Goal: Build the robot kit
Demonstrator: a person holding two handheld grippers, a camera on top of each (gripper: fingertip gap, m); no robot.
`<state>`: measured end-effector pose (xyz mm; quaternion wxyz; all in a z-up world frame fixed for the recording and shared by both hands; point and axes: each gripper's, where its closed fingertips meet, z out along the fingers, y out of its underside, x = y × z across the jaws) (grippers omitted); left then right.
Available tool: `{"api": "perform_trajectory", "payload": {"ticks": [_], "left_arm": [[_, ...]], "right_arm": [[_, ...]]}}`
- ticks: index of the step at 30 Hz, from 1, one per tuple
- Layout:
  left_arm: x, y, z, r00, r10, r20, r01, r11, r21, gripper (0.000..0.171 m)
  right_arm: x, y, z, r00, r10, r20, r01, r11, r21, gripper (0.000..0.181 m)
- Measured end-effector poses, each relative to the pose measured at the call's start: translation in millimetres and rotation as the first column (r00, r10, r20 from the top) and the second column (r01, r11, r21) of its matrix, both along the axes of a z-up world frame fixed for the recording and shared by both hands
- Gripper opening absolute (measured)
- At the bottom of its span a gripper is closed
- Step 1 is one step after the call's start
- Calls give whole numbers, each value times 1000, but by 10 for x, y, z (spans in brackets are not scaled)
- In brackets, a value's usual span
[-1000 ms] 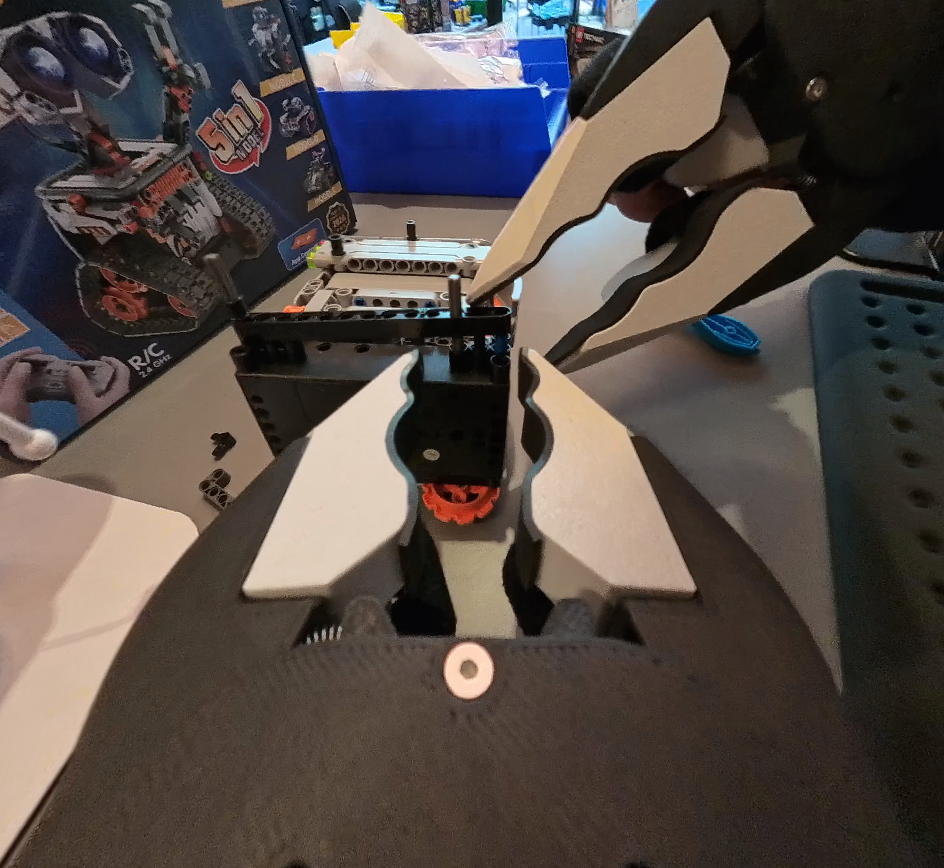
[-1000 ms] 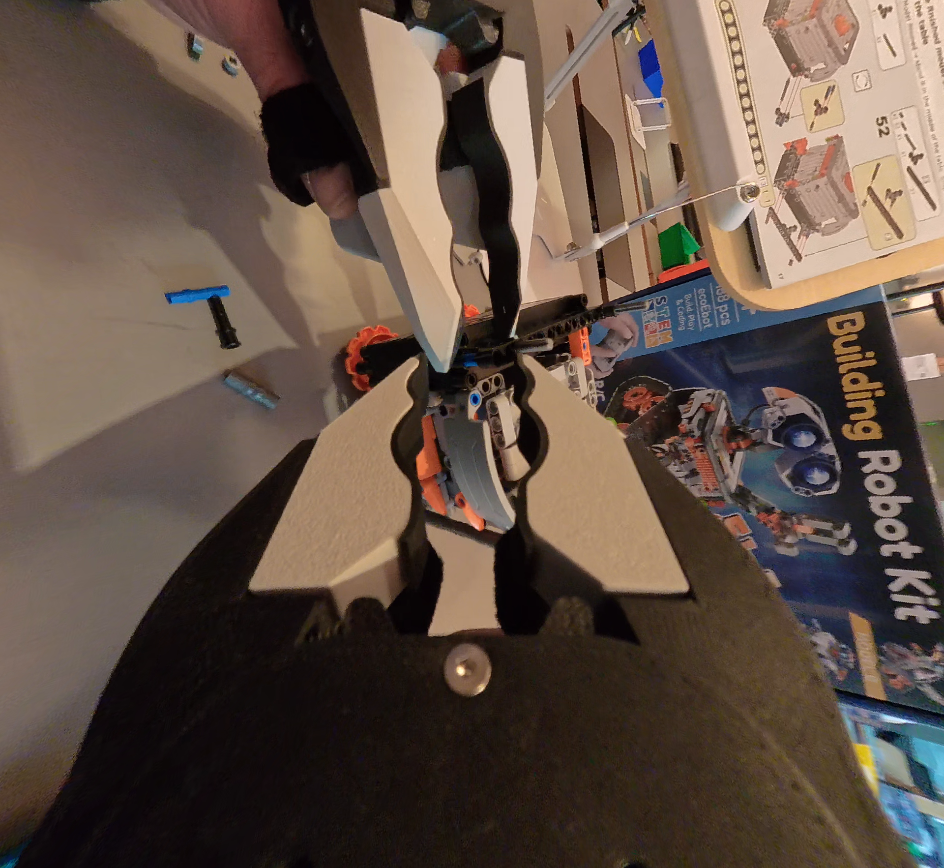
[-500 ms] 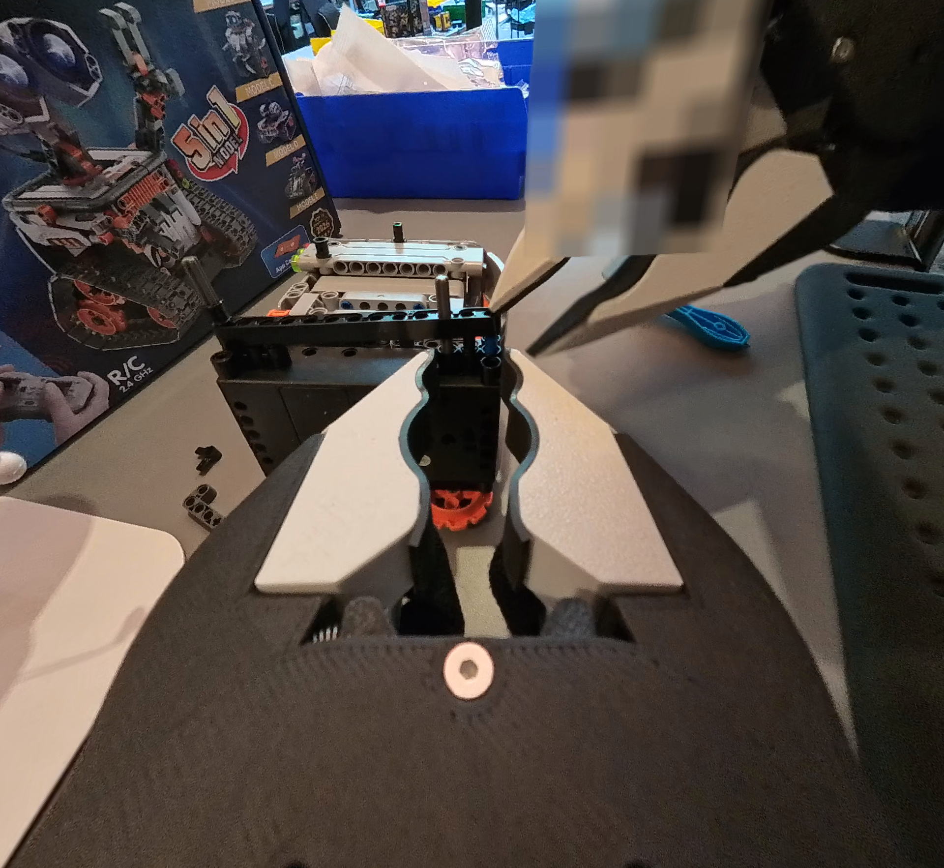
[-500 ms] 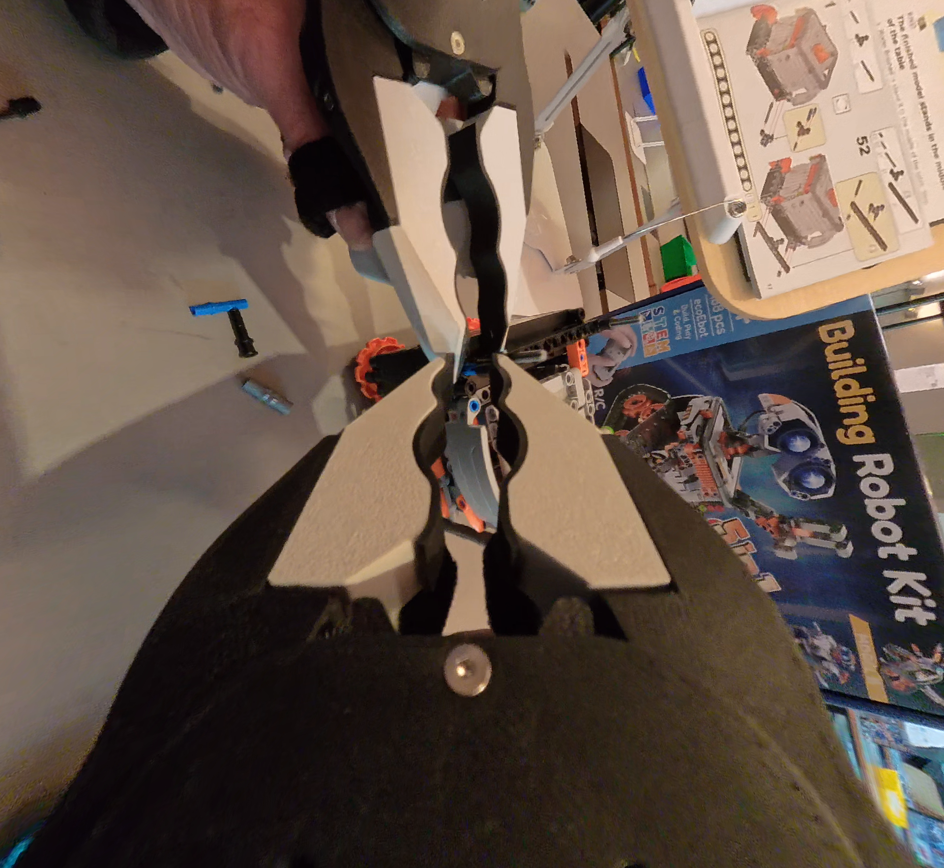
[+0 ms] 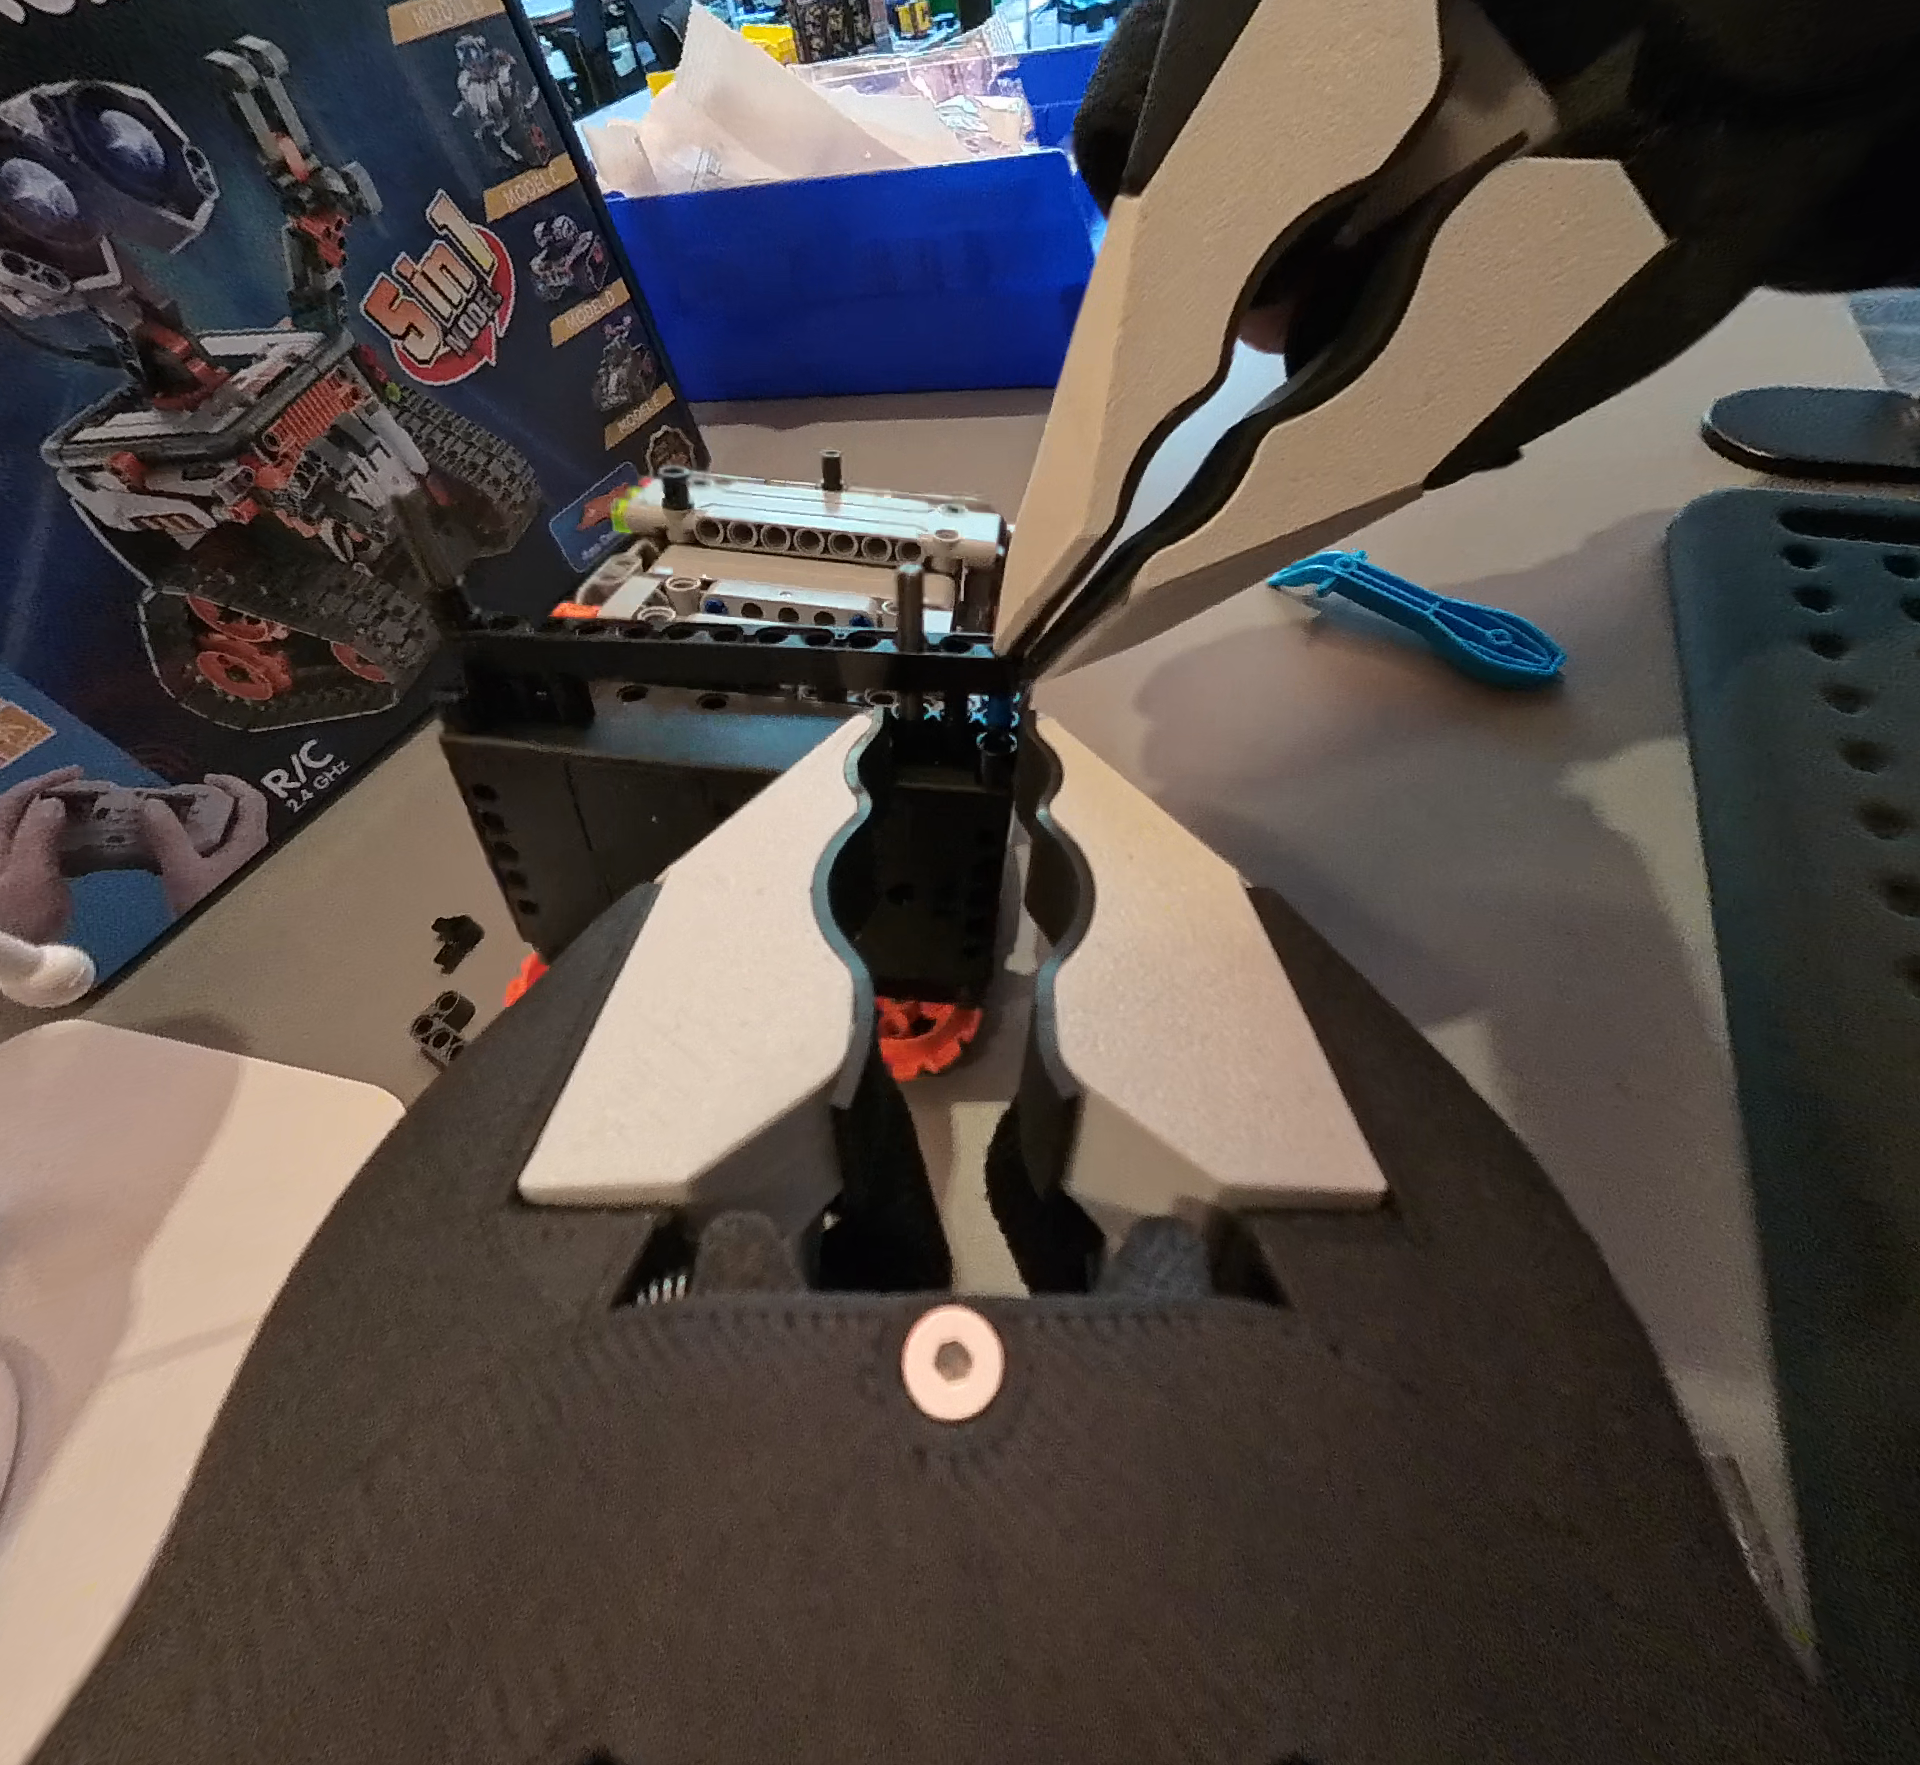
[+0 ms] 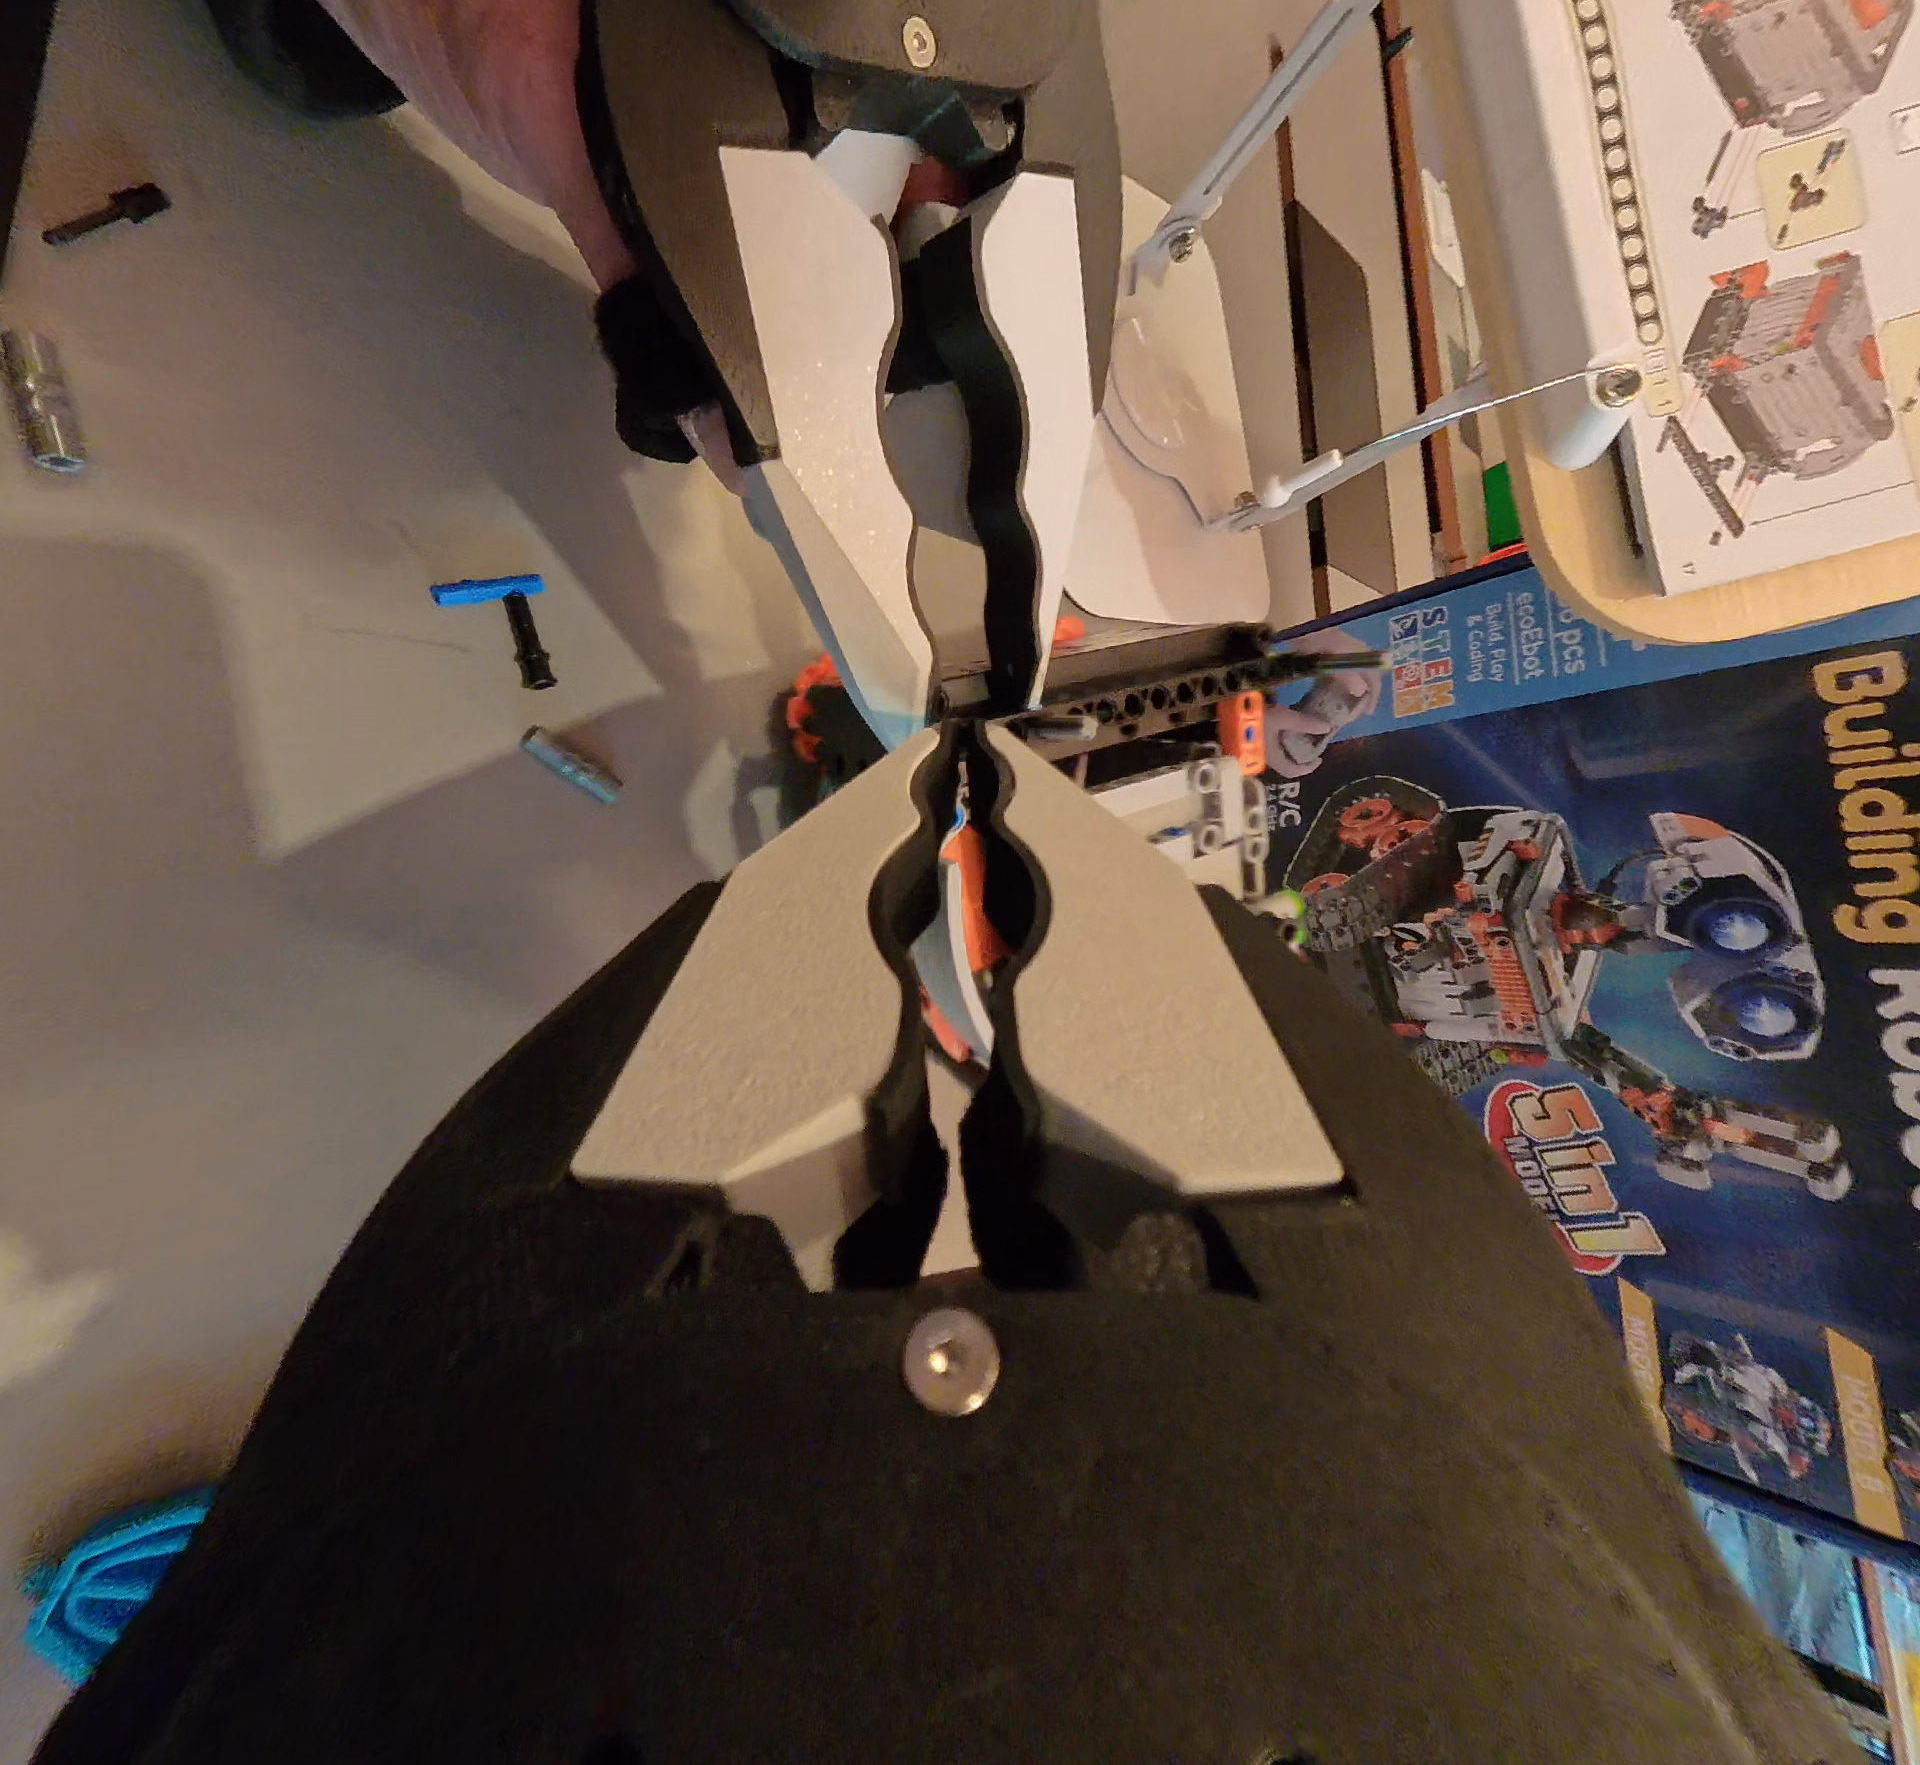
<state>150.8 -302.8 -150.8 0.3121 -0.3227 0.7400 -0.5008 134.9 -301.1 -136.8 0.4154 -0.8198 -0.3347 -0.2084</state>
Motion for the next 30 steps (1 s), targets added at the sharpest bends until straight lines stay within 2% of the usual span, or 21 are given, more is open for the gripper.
{"api": "perform_trajectory", "payload": {"ticks": [4,9,12,14,16,17,19,20,22,24,27,30], "left_arm": [[14,15,-73,1000,19,-4,-19,998,61,21],[11,8,-27,1000,11,6,-12,997,72,21],[25,-24,21,1000,0,-9,1,999,34,22],[47,-29,48,1000,8,-13,-8,1000,19,22],[62,-16,37,998,6,-56,-9,998,-57,22],[53,4,39,998,16,-52,-19,999,-51,22],[-9,22,63,999,38,-29,-38,999,-5,23],[-42,53,70,998,57,-18,-57,998,4,29],[-76,172,-14,993,107,-54,-106,994,15,49],[-109,257,-40,989,126,-81,-128,992,-20,55],[-80,267,-258,972,132,-197,-136,991,-8,73],[-5,224,-396,955,120,-271,-128,992,-13,82]], "right_arm": [[-33,-5,-110,1000,27,-9,-28,998,-54,0],[-21,-7,-45,999,13,-41,-15,999,-48,0],[30,-23,34,995,6,-102,-9,999,-31,0],[3,-22,75,994,8,-113,-10,1000,-17,11],[-22,-13,166,989,8,-151,-3,999,34,20],[23,-24,174,987,-17,-157,23,999,39,28],[63,-40,175,976,-51,-214,62,997,48,29],[76,-48,169,970,-65,-235,80,995,53,30],[104,-60,110,954,-107,-281,120,992,32,33],[112,-51,75,923,-141,-359,160,987,23,29],[107,-25,28,879,-166,-446,195,981,19,24],[102,9,-16,848,-178,-500,214,977,15,25]]}}
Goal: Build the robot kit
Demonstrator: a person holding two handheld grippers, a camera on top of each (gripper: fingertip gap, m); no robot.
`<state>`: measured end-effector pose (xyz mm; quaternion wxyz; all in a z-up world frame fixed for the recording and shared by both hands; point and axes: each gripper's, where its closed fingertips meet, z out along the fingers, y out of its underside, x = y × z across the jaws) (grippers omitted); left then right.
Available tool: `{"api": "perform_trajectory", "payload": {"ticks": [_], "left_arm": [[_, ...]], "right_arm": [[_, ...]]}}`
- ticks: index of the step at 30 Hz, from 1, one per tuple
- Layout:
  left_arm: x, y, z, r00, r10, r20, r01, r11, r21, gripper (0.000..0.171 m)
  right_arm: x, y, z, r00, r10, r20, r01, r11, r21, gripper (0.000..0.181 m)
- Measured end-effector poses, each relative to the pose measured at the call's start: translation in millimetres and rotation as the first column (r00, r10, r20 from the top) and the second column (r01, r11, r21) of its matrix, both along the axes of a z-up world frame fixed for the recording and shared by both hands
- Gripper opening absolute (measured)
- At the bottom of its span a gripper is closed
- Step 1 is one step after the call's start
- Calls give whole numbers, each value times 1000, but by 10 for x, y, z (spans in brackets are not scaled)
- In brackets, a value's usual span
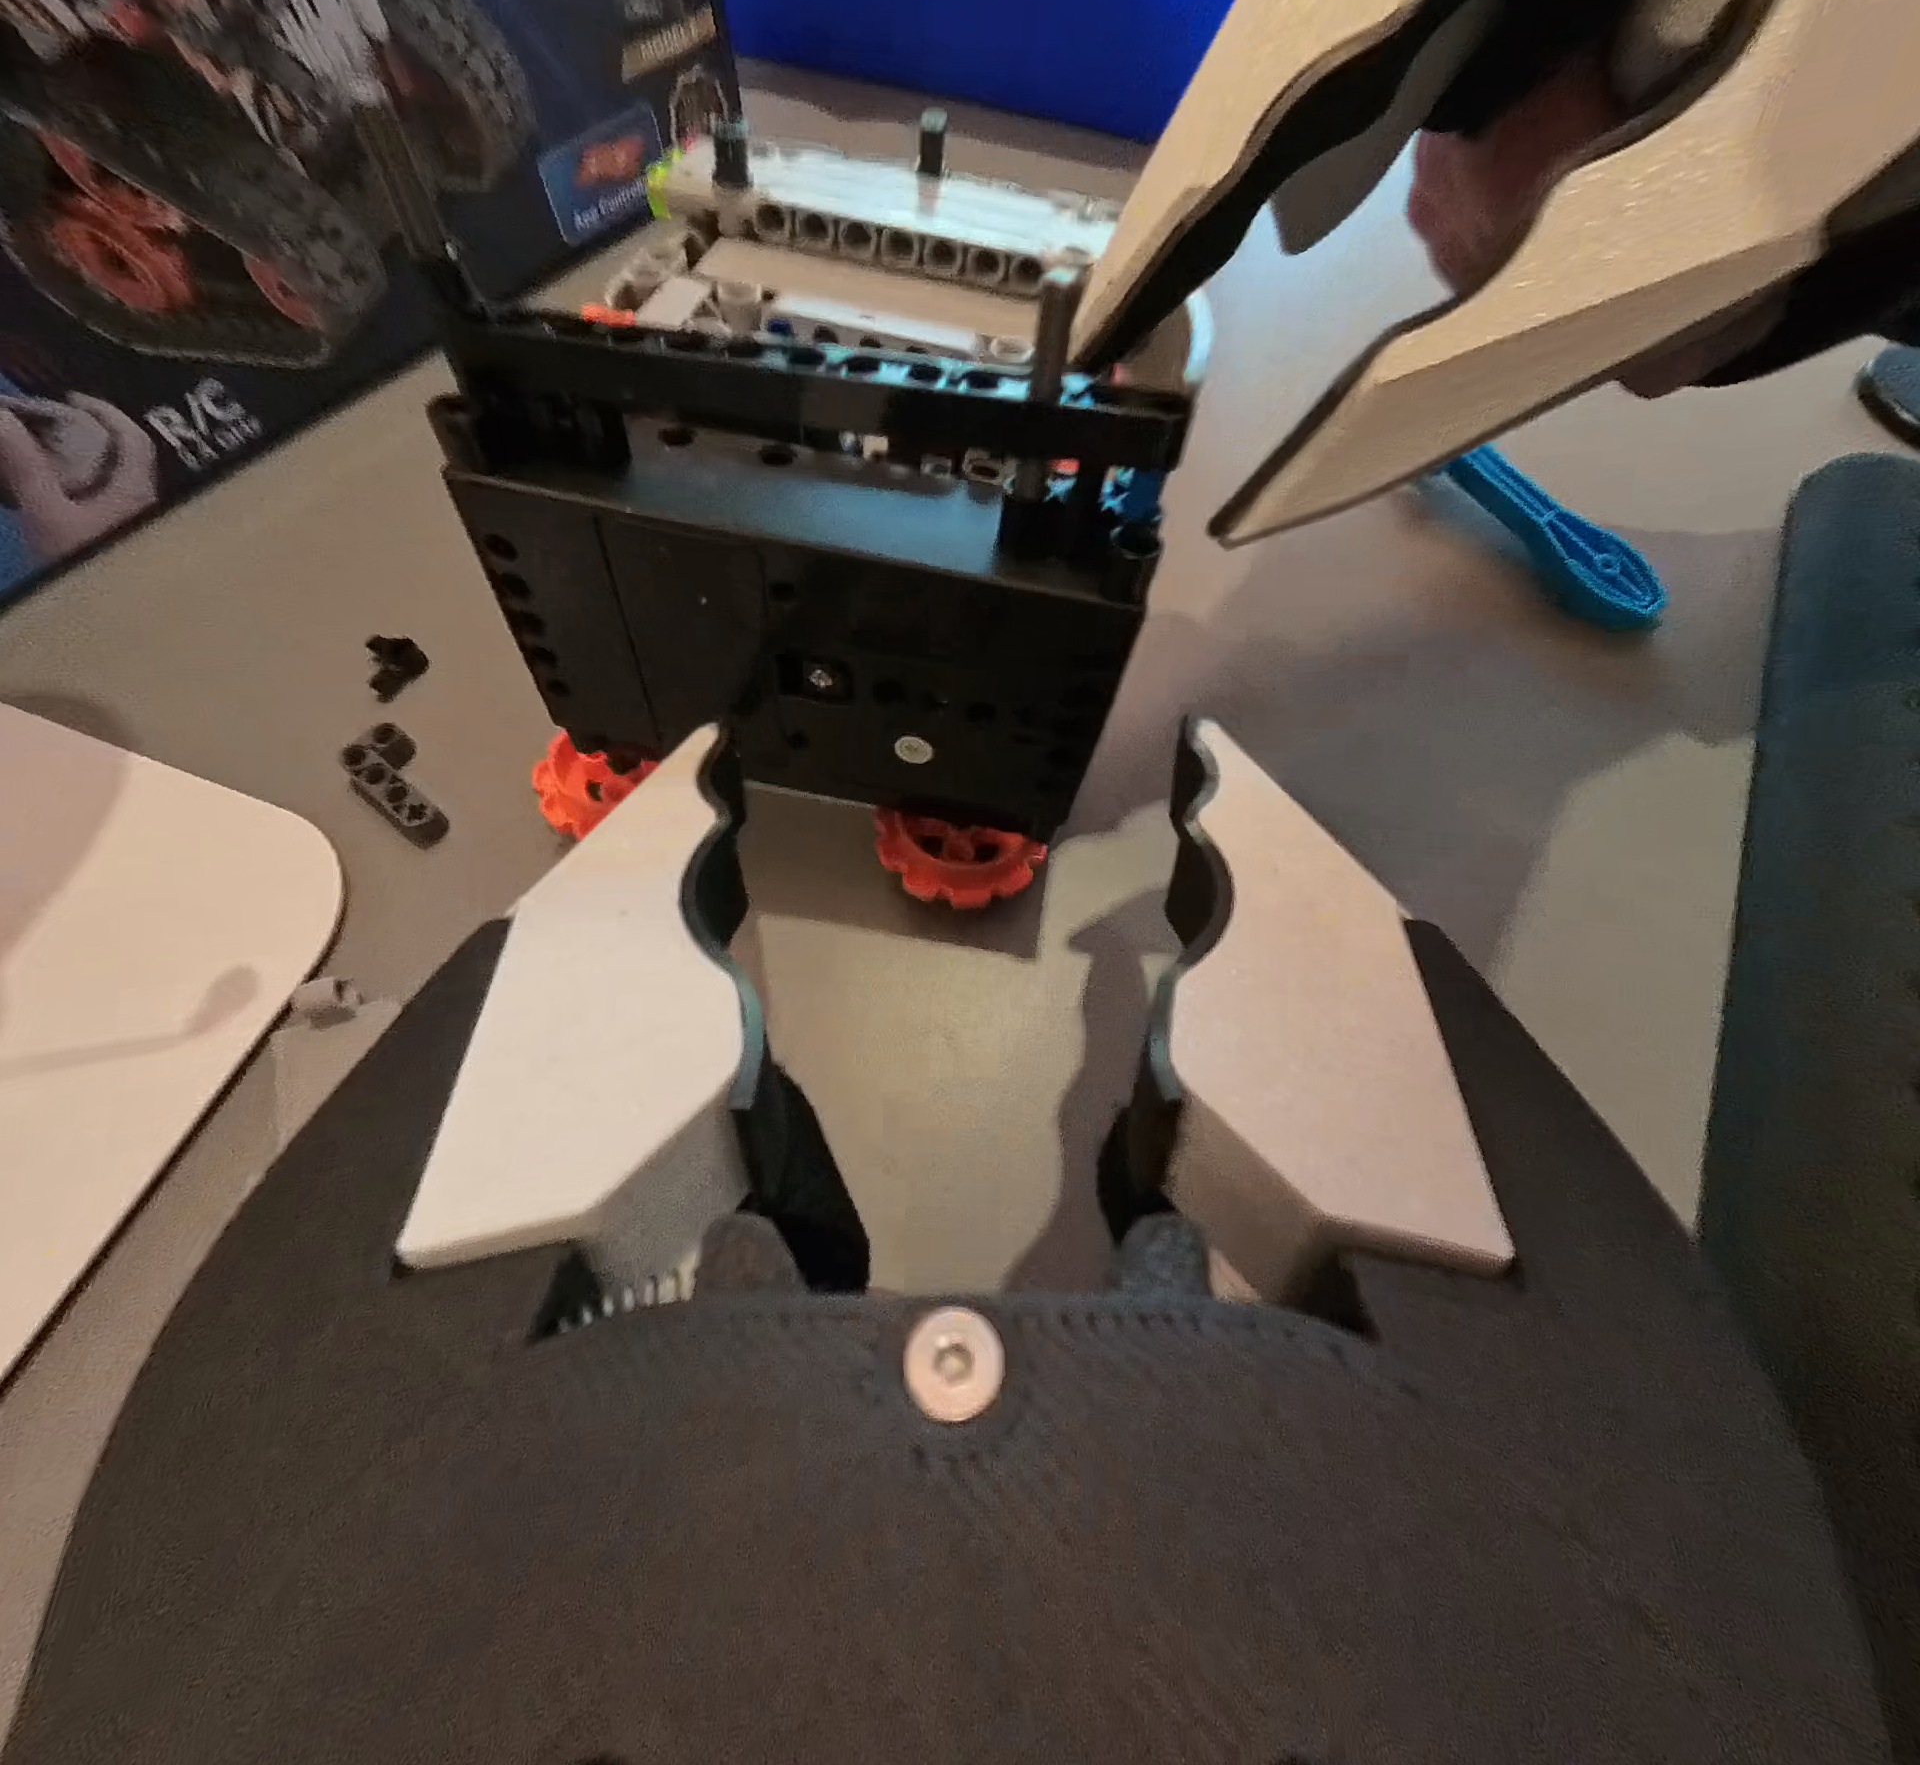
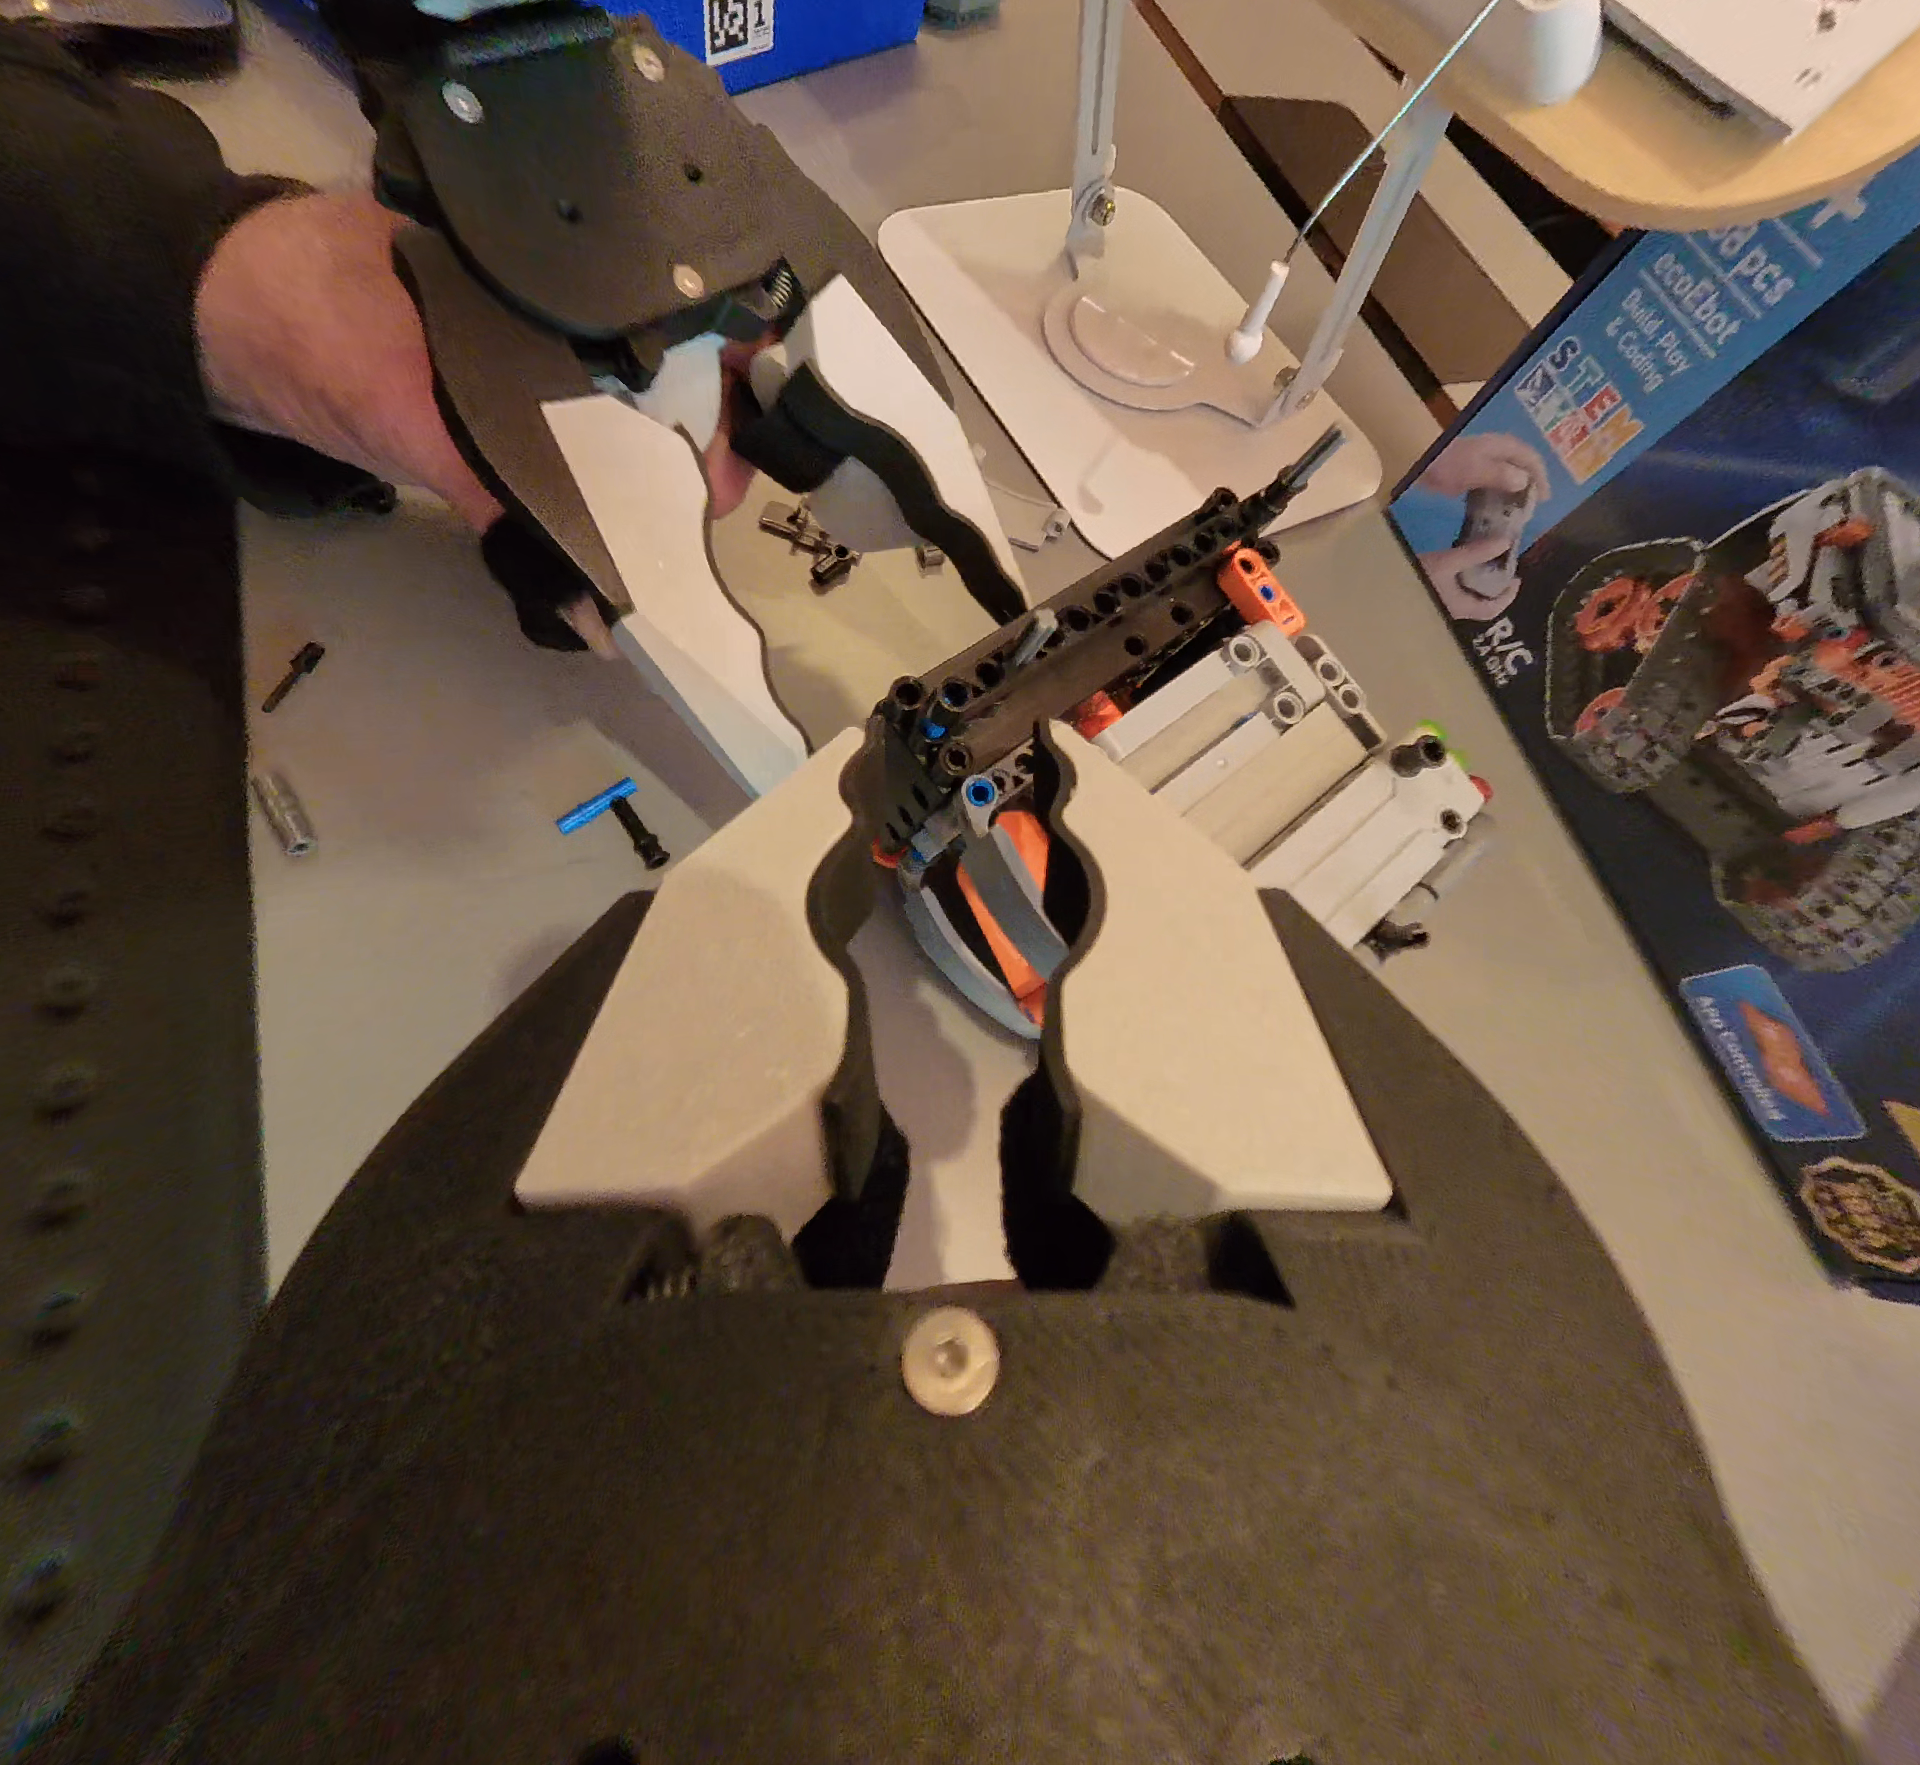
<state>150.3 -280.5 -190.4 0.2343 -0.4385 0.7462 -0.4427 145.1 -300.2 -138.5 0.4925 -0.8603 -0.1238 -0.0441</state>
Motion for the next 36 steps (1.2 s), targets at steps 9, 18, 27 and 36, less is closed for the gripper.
{"api": "perform_trajectory", "payload": {"ticks": [9,18,27,36], "left_arm": [[210,283,137,992,66,109,-79,990,115,144],[392,36,-196,990,-131,-55,135,987,83,136],[435,-36,-199,995,-95,-40,99,991,95,132],[441,-49,-196,997,-72,-38,76,993,94,130]], "right_arm": [[9,-9,-25,998,-31,-60,32,999,9,29],[27,19,22,982,-54,-178,54,999,-7,26],[84,38,32,949,-211,-234,194,977,-94,13],[93,-5,22,918,-310,-247,297,951,-91,9]]}}
